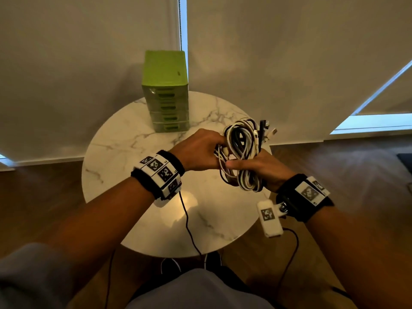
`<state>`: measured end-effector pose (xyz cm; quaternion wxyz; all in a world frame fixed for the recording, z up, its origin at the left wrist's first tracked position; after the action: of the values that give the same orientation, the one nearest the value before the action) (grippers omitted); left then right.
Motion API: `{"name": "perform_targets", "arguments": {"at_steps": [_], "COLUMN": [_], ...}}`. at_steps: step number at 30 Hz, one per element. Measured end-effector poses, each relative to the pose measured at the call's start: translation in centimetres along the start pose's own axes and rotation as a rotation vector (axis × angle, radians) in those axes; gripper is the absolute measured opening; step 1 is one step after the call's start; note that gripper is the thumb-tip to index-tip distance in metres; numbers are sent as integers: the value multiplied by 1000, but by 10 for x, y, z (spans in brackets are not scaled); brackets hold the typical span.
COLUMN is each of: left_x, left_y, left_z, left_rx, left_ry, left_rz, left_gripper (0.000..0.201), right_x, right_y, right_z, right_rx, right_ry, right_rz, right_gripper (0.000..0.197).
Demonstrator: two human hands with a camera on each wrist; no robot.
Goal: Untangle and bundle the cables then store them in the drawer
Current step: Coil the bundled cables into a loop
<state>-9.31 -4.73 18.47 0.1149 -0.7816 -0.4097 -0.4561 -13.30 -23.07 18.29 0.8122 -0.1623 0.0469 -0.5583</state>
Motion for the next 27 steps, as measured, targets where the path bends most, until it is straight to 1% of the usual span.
{"name": "perform_targets", "arguments": {"at_steps": [1,4,8,11,12,13,14,15,17,18,19,21,22,23,24,26,27], "left_x": [-1,0,-1,-2,0,3,6,10,19,22,24,23,21,16,11,5,5], "left_y": [1,3,5,3,0,-3,-6,-9,-16,-20,-24,-31,-32,-31,-28,-18,-10], "left_z": [2,6,19,30,32,31,30,30,33,38,42,46,45,43,38,30,29], "left_rx": [34,137,280,335,352,364,375,381,407,448,492,543,547,559,578,606,625], "left_ry": [3,2,-26,-74,-121,-195,-277,-357,-458,-473,-475,-429,-439,-494,-606,-848,-933], "left_rz": [3,41,78,154,188,214,220,192,70,16,-28,-85,-125,-180,-260,-468,-558], "left_gripper": [25,36,24,27,23,20,26,39,61,63,53,19,24,33,36,31,29], "right_x": [-2,-7,-11,-12,-9,-6,-2,3,15,21,26,30,30,27,21,3,-9], "right_y": [2,11,29,39,43,45,48,51,56,58,61,65,67,68,68,67,68], "right_z": [1,4,1,-6,-7,-6,-3,0,6,8,9,11,12,12,11,9,7], "right_rx": [7,7,39,29,25,30,37,44,59,59,59,64,68,72,72,61,52], "right_ry": [-58,-160,-350,-484,-511,-523,-514,-491,-398,-330,-254,-127,-89,-56,-29,14,39], "right_rz": [2,6,-35,-69,-68,-68,-76,-90,-133,-161,-191,-234,-234,-219,-197,-138,-106], "right_gripper": [49,54,52,54,53,47,38,29,16,11,7,7,8,10,11,12,15]}}
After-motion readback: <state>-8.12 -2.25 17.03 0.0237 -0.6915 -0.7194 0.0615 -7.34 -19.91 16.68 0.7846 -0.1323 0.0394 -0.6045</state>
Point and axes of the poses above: each hand's wrist, its own y-axis towards the middle knuckle, its own x-axis out of the back of the hand, z = x × y, the point moved 2 cm from there along y, towards the middle knuckle, and after that the axes turned 1 degree about z, right-handed, at the moved point
